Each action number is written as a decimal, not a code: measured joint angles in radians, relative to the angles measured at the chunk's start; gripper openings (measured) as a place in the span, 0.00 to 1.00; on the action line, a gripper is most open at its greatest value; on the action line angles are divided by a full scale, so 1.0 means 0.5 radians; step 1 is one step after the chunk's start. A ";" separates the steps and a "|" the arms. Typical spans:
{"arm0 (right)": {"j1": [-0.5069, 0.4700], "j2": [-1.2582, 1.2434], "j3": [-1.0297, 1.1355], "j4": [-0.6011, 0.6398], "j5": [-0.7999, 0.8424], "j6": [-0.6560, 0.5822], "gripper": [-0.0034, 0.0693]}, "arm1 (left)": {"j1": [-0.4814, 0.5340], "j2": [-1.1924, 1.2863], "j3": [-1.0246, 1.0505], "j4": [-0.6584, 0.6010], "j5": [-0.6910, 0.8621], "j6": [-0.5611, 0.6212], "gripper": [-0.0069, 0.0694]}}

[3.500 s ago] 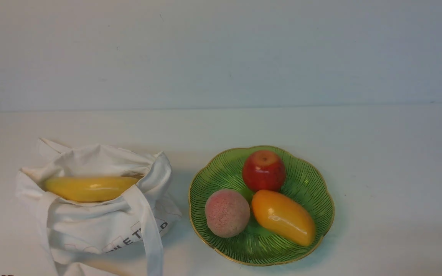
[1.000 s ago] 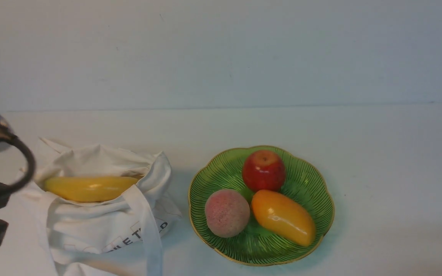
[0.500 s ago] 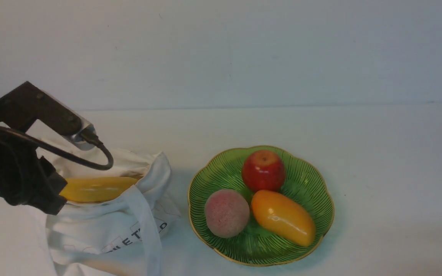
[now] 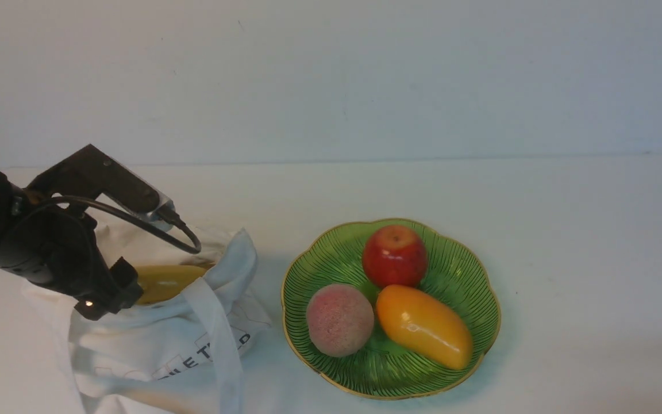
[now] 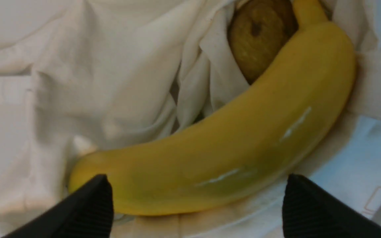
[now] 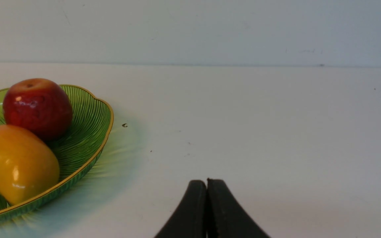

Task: Take the fruit out of the cloth bag on the white table and place them on a plate.
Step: 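Reach into the white bag and grasp the banana with the left gripper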

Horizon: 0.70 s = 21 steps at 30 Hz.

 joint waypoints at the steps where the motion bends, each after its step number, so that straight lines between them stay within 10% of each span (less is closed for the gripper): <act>1: 0.000 0.000 0.000 0.000 0.000 0.000 0.03 | 0.000 0.003 0.000 0.012 -0.025 0.000 0.91; 21: 0.000 0.000 0.000 0.000 0.000 0.000 0.03 | -0.208 0.076 -0.002 0.530 -0.123 -0.046 0.85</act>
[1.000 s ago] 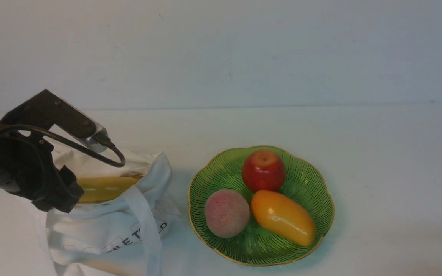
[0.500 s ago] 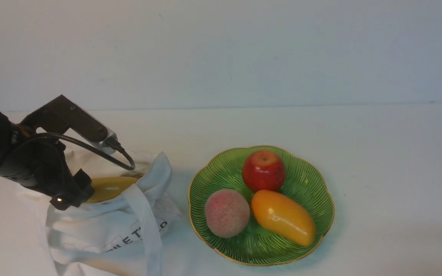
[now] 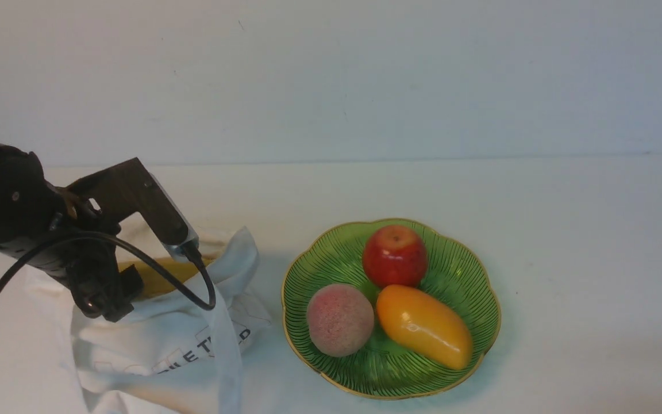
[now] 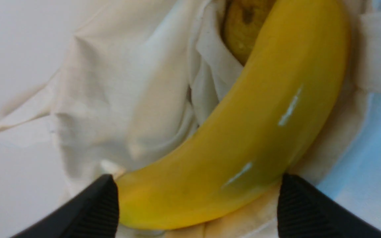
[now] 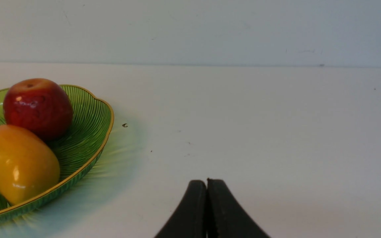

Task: Take the fruit out of the cloth bag on the white table and place them on a plate.
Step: 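Reach into the white bag and grasp the banana with the left gripper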

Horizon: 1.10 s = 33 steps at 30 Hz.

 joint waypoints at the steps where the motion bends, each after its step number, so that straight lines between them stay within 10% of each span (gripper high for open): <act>1: 0.000 0.000 0.000 0.000 0.000 0.000 0.03 | 0.000 0.004 0.000 0.032 -0.033 -0.018 0.85; 19: 0.000 0.000 0.000 0.000 0.000 0.000 0.03 | -0.212 0.205 -0.011 0.183 -0.076 -0.080 0.84; 27: 0.000 0.000 0.000 0.000 0.000 0.000 0.03 | -0.216 0.246 -0.011 0.403 -0.060 -0.291 0.49; 33: 0.000 0.000 0.000 0.000 0.000 0.000 0.03 | -0.225 0.084 -0.011 0.520 0.065 -0.397 0.50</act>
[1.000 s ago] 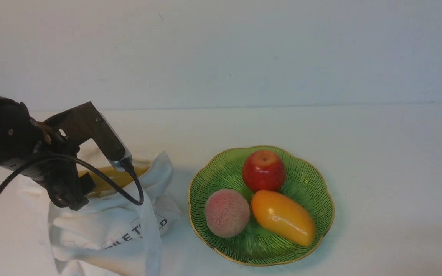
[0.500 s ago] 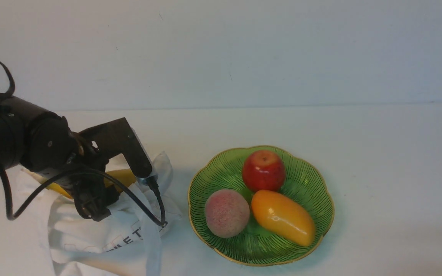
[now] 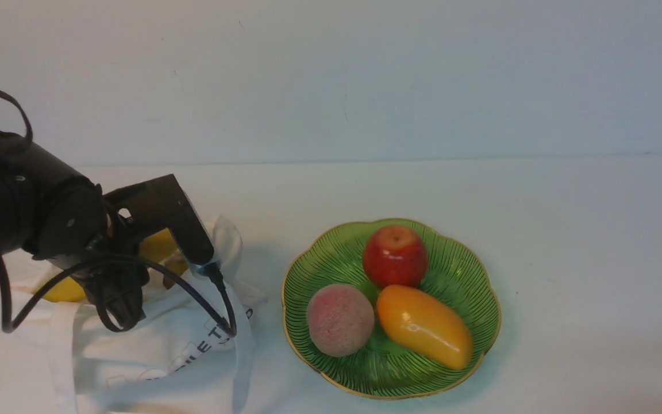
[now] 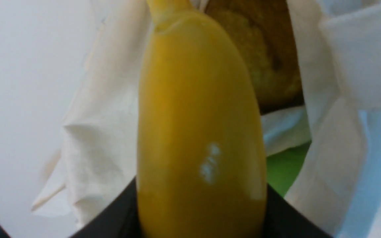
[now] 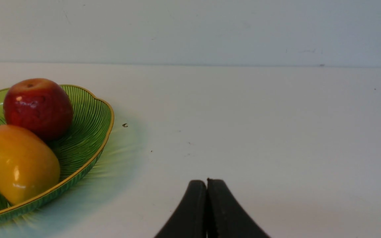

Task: Take the fruit out of the cloth bag on the white table and place them on a plate.
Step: 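Reach into the white bag and grasp the banana with the left gripper, then place the banana on the plate with the left gripper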

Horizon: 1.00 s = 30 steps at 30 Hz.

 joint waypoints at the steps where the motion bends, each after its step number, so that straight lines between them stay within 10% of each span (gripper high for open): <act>1: 0.000 0.000 0.000 0.000 0.000 0.000 0.03 | 0.000 -0.027 0.000 0.013 0.017 -0.018 0.50; 18: 0.000 0.000 0.000 0.002 0.000 0.000 0.03 | -0.037 -0.492 0.000 -0.350 -0.127 -0.091 0.50; 30: 0.000 0.000 0.000 0.002 0.000 0.000 0.03 | -0.553 -0.312 -0.359 -0.977 -0.288 -0.089 0.50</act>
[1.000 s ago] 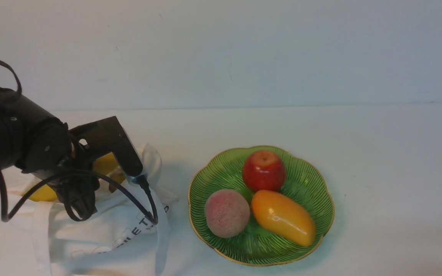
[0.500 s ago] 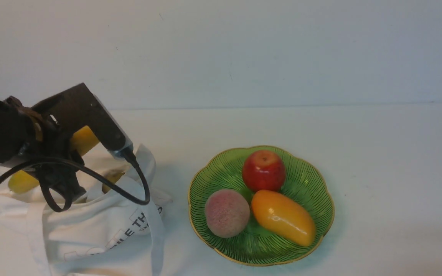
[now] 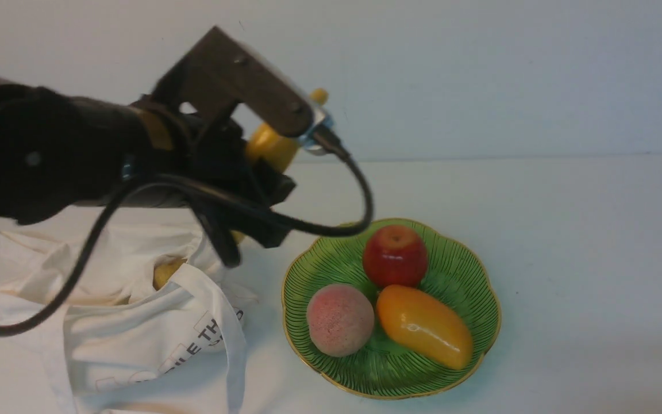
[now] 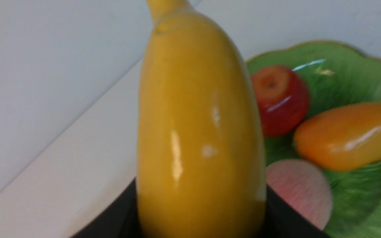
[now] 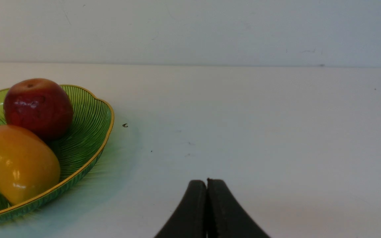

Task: Take the fruit out of the cloth bag on the white table and place them on a plate.
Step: 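Place the banana on the plate with the left gripper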

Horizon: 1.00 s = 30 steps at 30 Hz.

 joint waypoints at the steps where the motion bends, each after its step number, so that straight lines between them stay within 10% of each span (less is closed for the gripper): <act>1: 0.000 0.000 0.000 0.000 0.000 0.000 0.03 | -0.071 0.088 -0.076 -0.011 0.021 0.000 0.50; 30: 0.000 0.000 0.000 0.000 0.000 -0.004 0.03 | -0.307 1.064 -0.526 0.443 0.142 0.095 0.51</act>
